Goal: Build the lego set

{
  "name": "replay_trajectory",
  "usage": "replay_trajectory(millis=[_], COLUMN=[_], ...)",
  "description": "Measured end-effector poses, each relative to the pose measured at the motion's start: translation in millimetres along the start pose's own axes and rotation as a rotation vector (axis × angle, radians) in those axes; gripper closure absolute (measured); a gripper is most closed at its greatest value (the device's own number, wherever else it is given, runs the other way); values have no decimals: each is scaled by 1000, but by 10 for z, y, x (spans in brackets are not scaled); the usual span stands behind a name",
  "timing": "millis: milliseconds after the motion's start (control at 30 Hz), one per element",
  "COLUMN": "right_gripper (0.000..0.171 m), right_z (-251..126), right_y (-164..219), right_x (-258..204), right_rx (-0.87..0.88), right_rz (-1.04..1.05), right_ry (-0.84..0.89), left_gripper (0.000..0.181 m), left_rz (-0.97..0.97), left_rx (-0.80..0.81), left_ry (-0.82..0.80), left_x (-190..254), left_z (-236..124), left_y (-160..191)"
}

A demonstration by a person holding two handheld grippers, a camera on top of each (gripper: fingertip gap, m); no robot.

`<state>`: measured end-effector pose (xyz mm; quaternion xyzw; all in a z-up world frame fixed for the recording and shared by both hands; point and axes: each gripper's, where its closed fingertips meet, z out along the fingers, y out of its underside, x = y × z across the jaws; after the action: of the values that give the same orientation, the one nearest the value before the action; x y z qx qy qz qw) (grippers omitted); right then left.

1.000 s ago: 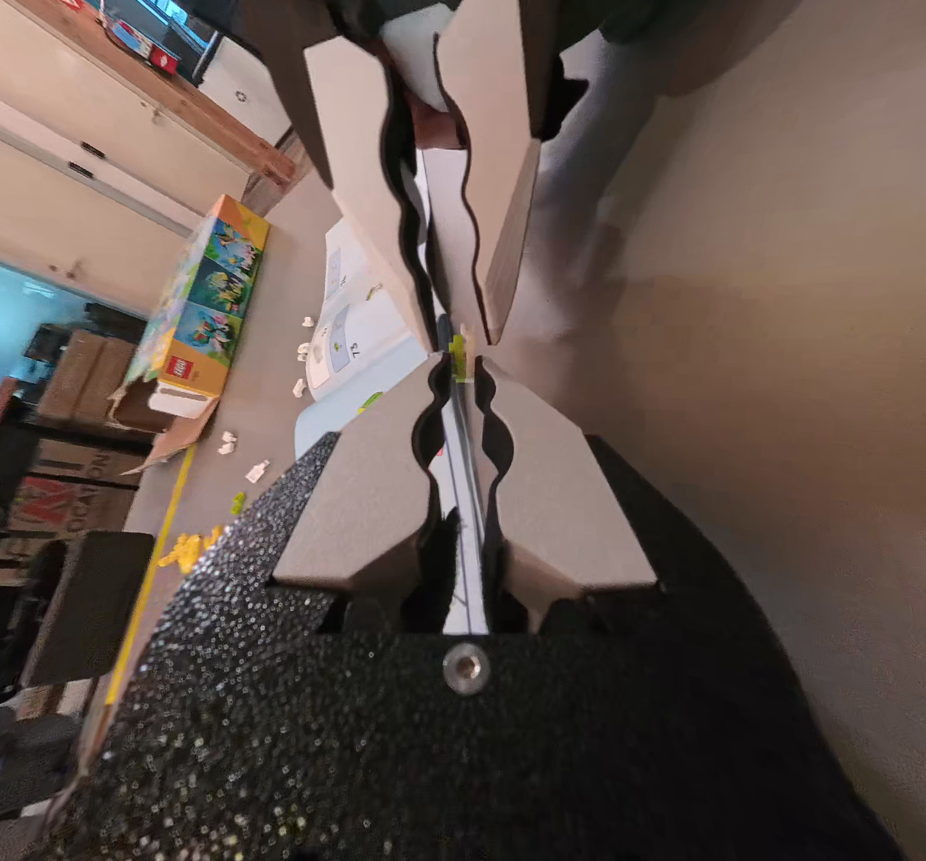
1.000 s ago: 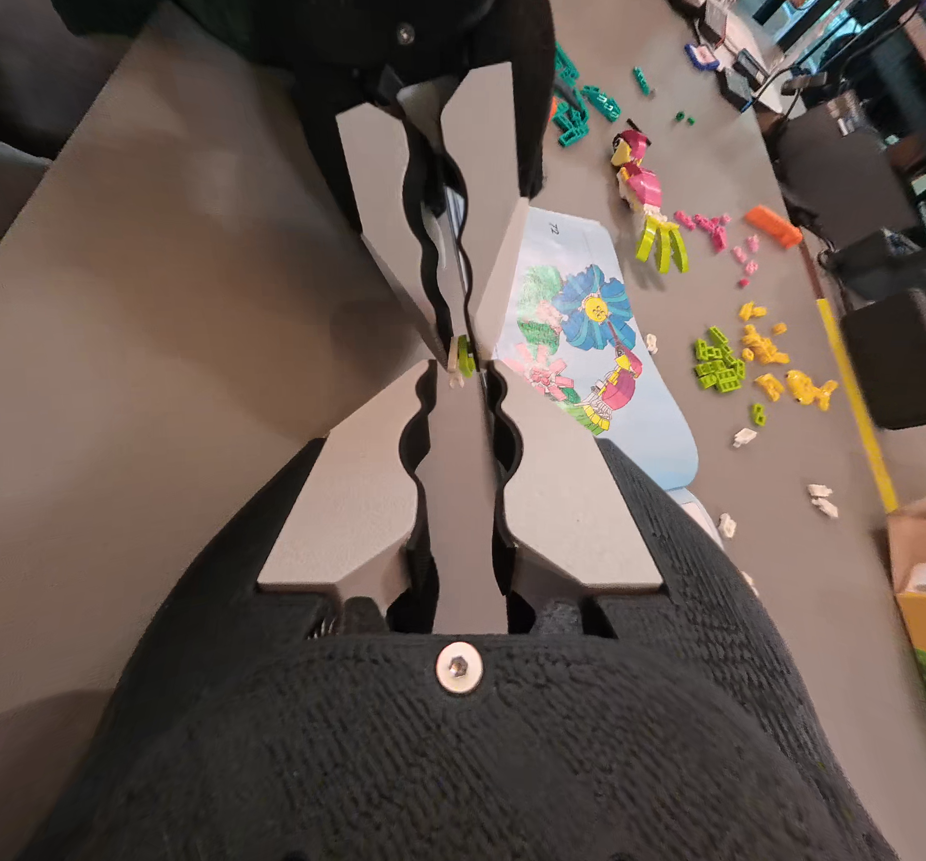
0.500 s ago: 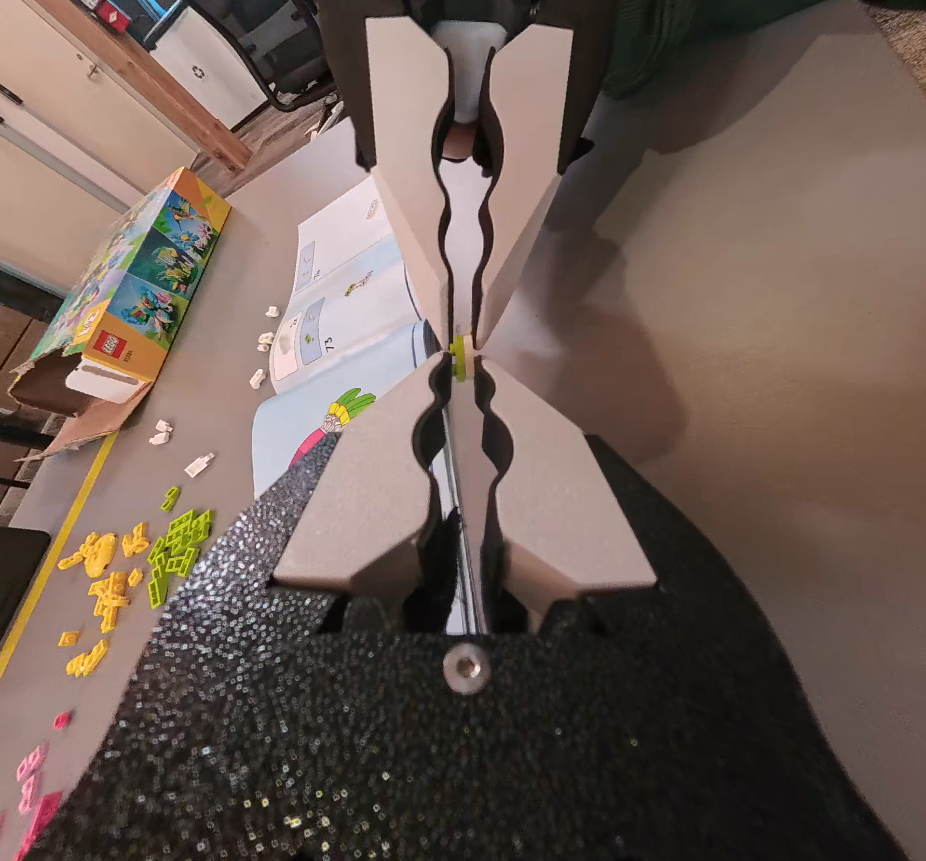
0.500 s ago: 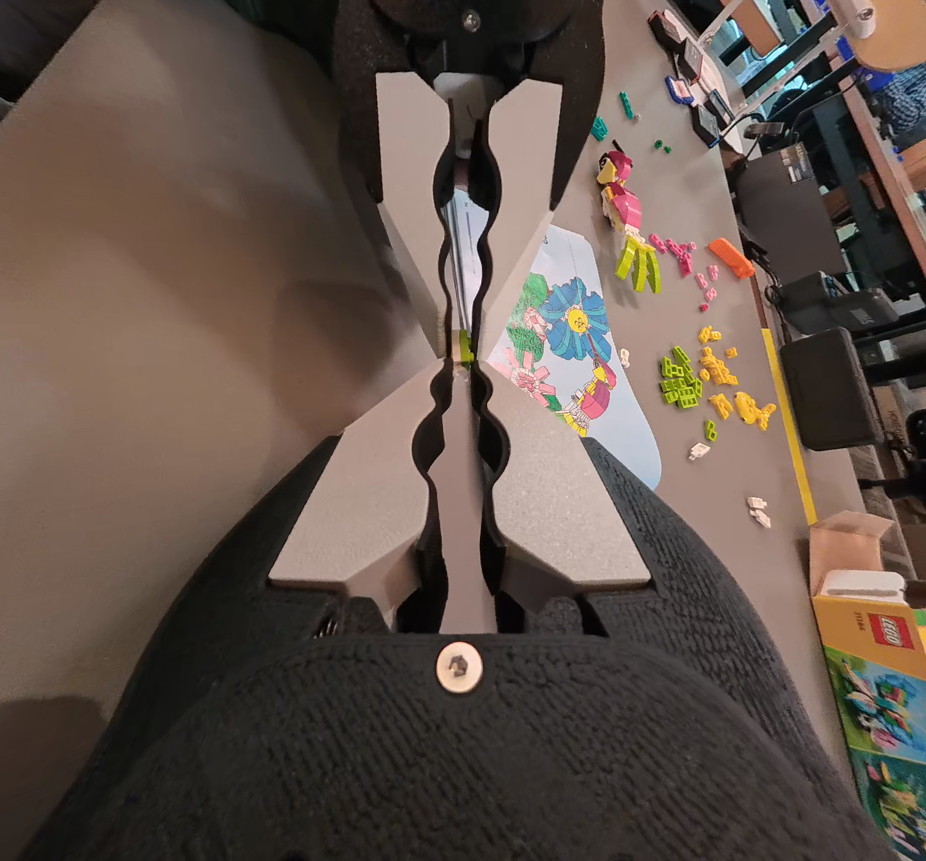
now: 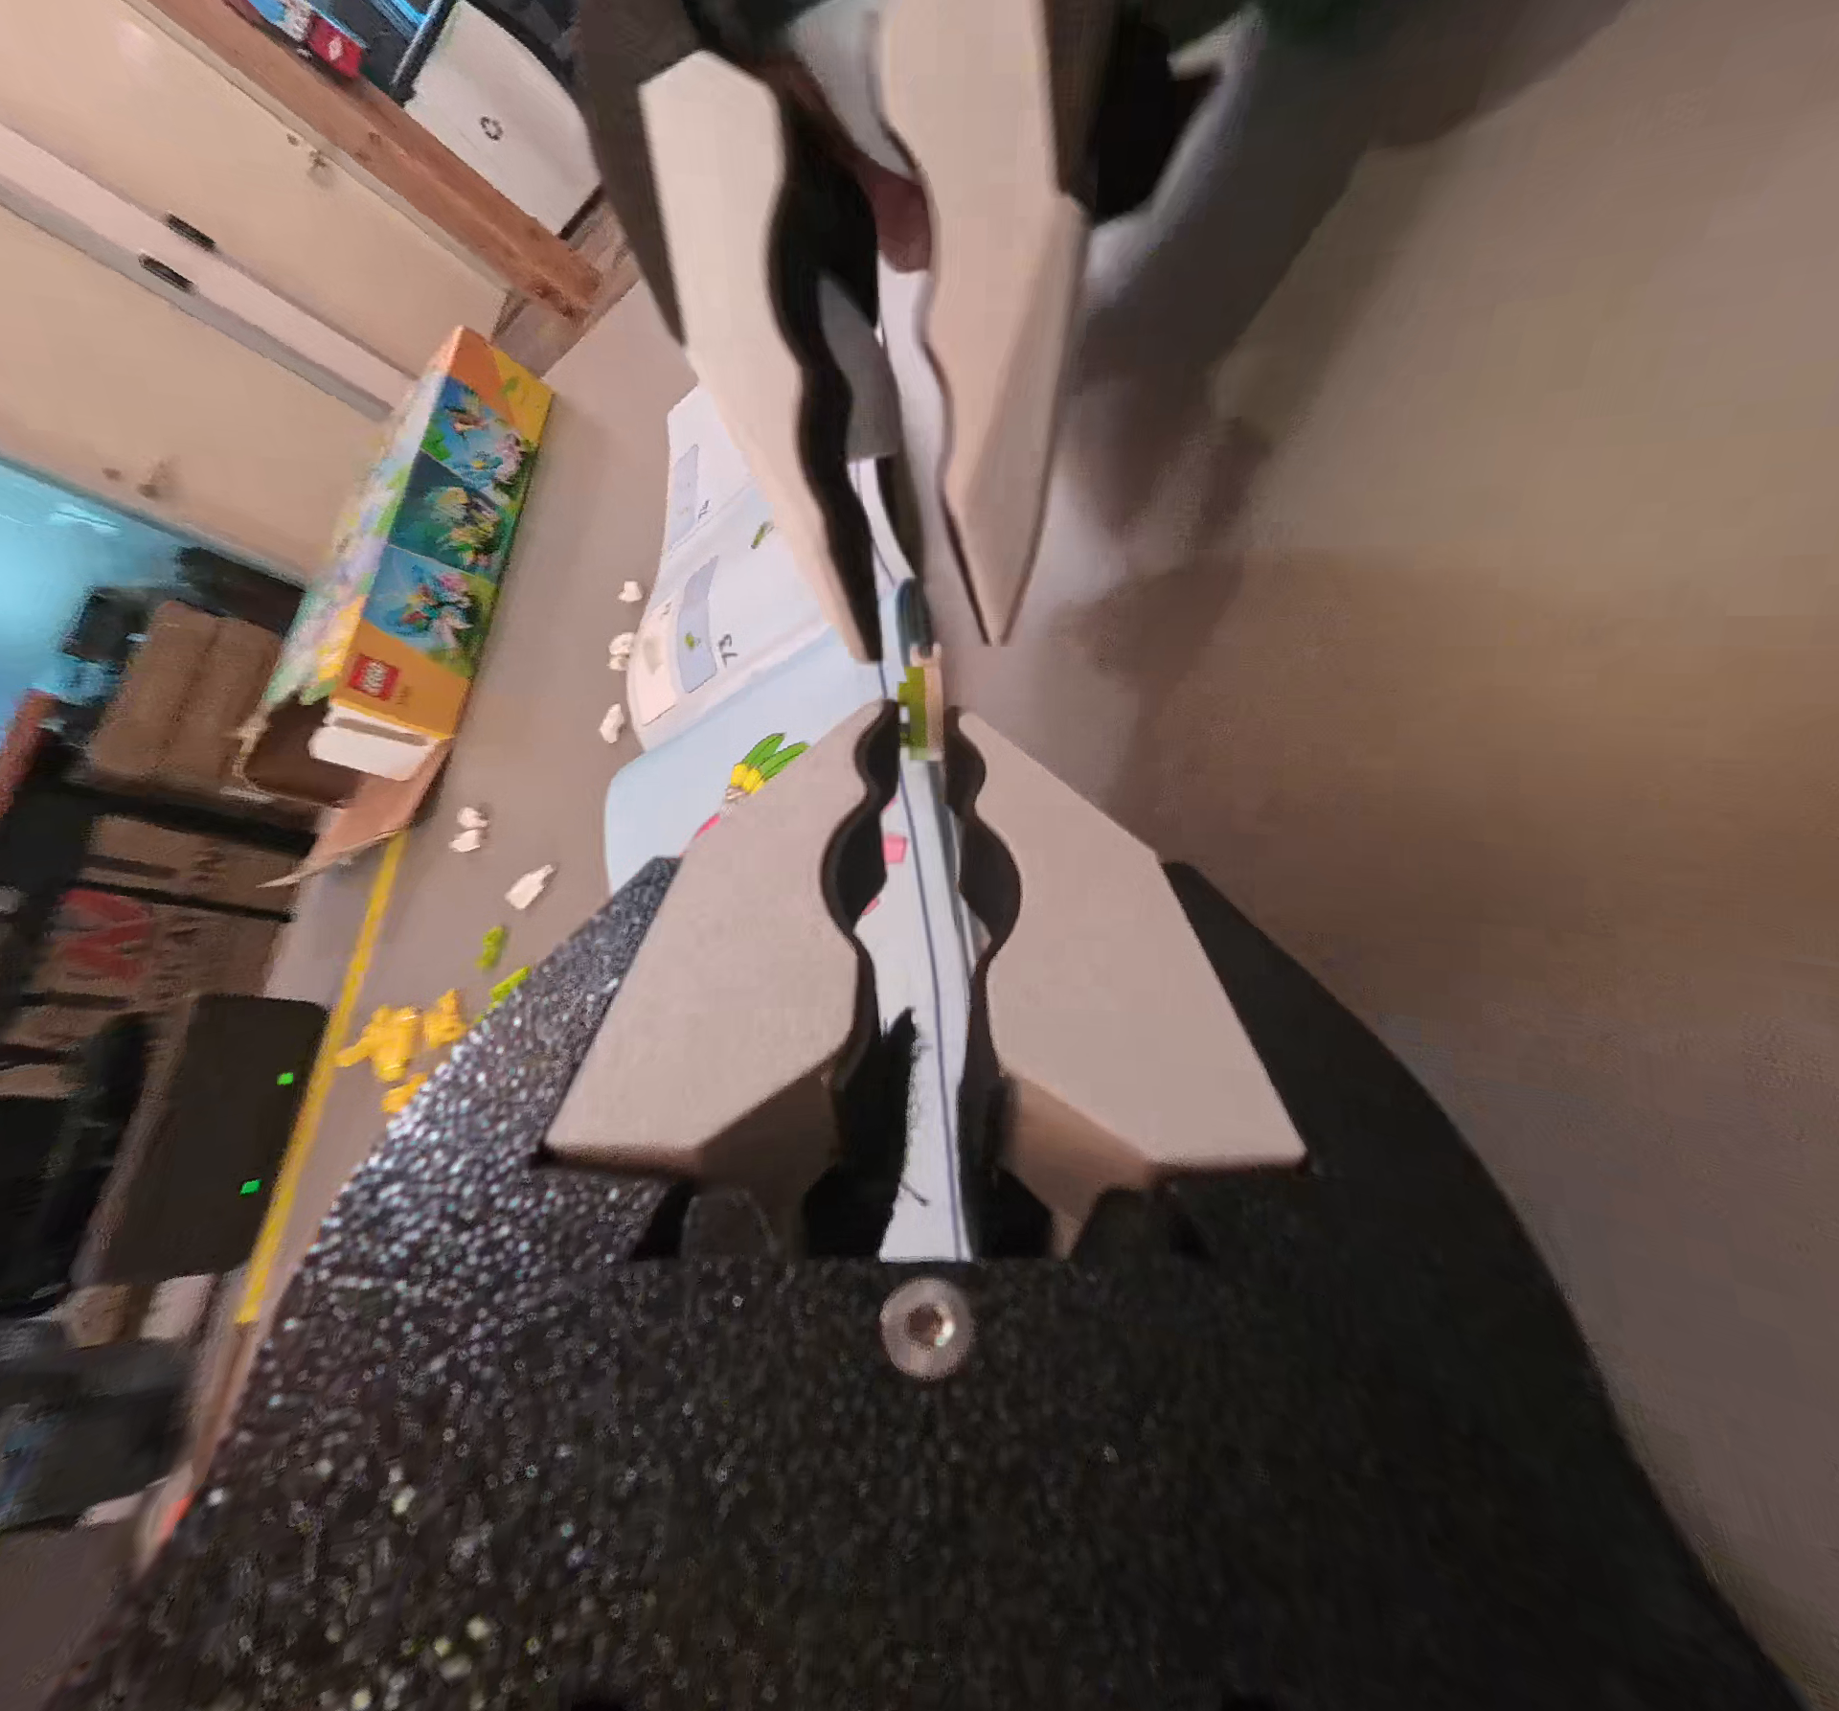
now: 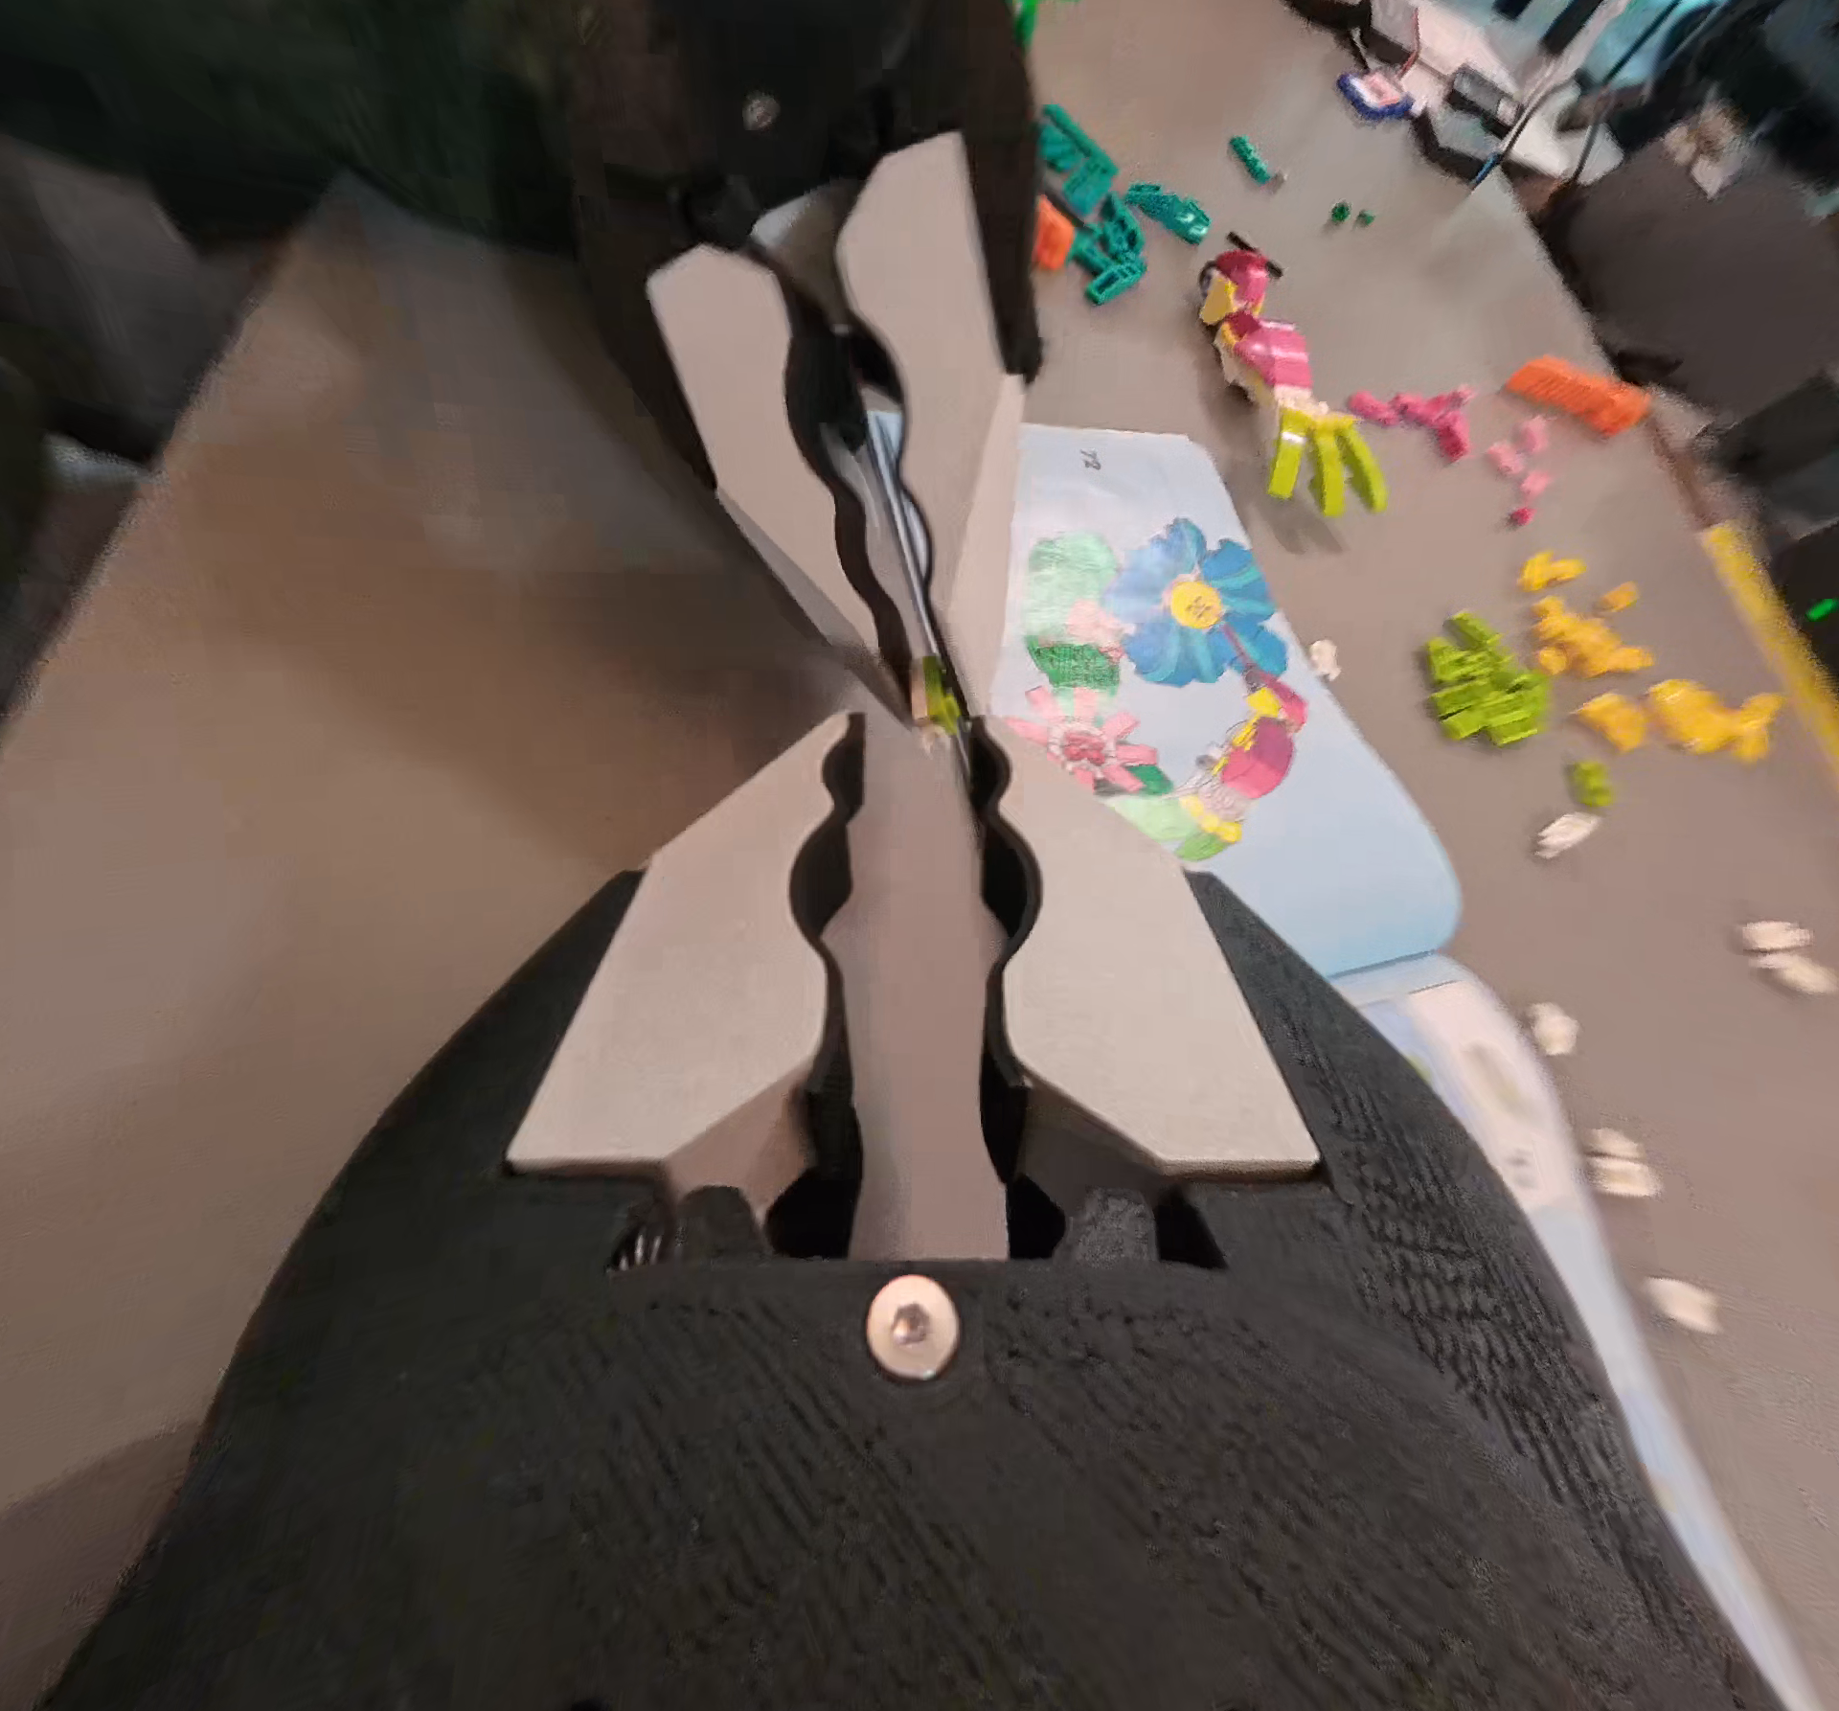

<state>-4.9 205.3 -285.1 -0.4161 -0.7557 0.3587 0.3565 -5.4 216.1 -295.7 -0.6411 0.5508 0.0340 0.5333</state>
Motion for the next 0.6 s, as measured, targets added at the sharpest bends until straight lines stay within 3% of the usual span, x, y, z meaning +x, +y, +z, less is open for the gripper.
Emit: replay_trajectory(millis=[33,200,600], right_gripper=[151,161,170], right_z=[-9,-43,-47], right_y=[-20,5,-22], right_x=[3,65,-10], right_rx=[32,103,101], right_rz=[100,524,497], right_ry=[-40,-204,-244], left_gripper=[175,175,175], left_rz=[33,133,209], left_rx=[-17,-21,36], left_ry=[-5,-77,-120], left_x=[13,-36,-19], left_z=[4,-11,-41], left_y=[23,-8,-126])
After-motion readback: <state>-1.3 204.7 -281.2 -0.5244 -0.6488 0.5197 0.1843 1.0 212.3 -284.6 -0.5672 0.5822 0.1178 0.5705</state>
